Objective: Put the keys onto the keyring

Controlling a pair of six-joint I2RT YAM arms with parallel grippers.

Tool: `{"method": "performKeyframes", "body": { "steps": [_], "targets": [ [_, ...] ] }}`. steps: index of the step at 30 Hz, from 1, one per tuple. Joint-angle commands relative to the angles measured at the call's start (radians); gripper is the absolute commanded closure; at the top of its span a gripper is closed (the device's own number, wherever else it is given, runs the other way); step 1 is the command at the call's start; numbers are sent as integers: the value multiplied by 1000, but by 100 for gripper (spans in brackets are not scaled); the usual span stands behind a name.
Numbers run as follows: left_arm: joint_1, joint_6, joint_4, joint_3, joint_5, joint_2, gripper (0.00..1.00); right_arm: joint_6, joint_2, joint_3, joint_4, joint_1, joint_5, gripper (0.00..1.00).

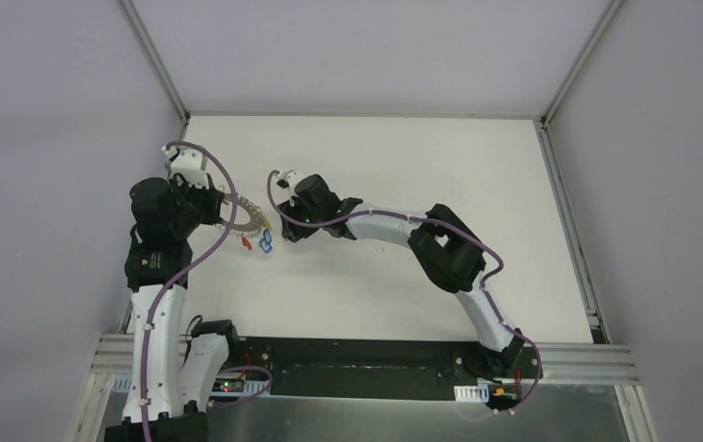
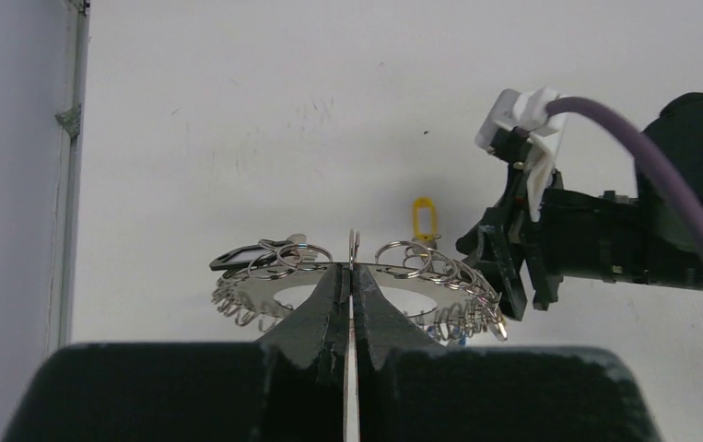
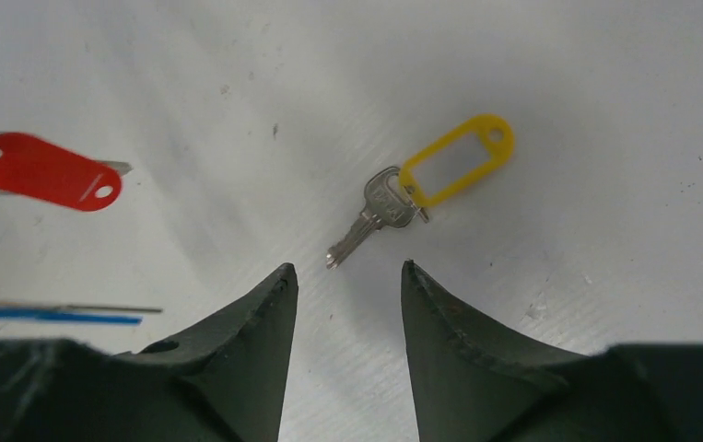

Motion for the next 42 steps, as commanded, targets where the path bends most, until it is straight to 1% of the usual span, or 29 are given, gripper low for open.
{"method": "performKeyframes", "body": {
  "steps": [1,5,9,11,14,16,21,23,26,29,31,36,39,42],
  "targets": [
    [5,36,13,28,29,-50,100,-62,42,72,-26,11,133,53],
    [4,56,-14,40,34,-60,100,-84,53,74,-17,13,189,51],
    [4,64,-26,51,44,-57,100,-90,89,108,-13,14,169,51],
    [5,67,-27,53,50,-55,100,-87,113,132,-13,14,151,53],
    [4,72,-30,54,63,-56,100,-84,142,163,-16,13,122,61],
    [5,75,-34,52,63,-57,100,-89,157,181,-19,13,112,69],
    [4,83,-44,62,80,-54,100,-100,165,199,-21,13,114,100],
    [4,84,-48,61,100,-53,100,-103,149,190,-24,14,110,100],
    [4,94,-54,54,149,-53,100,-106,83,112,2,9,105,100],
    [4,122,-63,36,215,-59,100,-100,-33,-37,96,1,114,100],
    [4,151,-62,23,270,-69,100,-84,-108,-123,130,-10,112,100],
    [3,181,-62,-9,436,-80,100,-32,-290,-301,135,-74,-12,100],
    [1,194,-58,-26,551,-73,100,43,-398,-403,134,-124,-46,100],
    [-12,168,-32,-44,609,-70,100,84,-511,-495,134,-163,-49,100]
  ]
}}
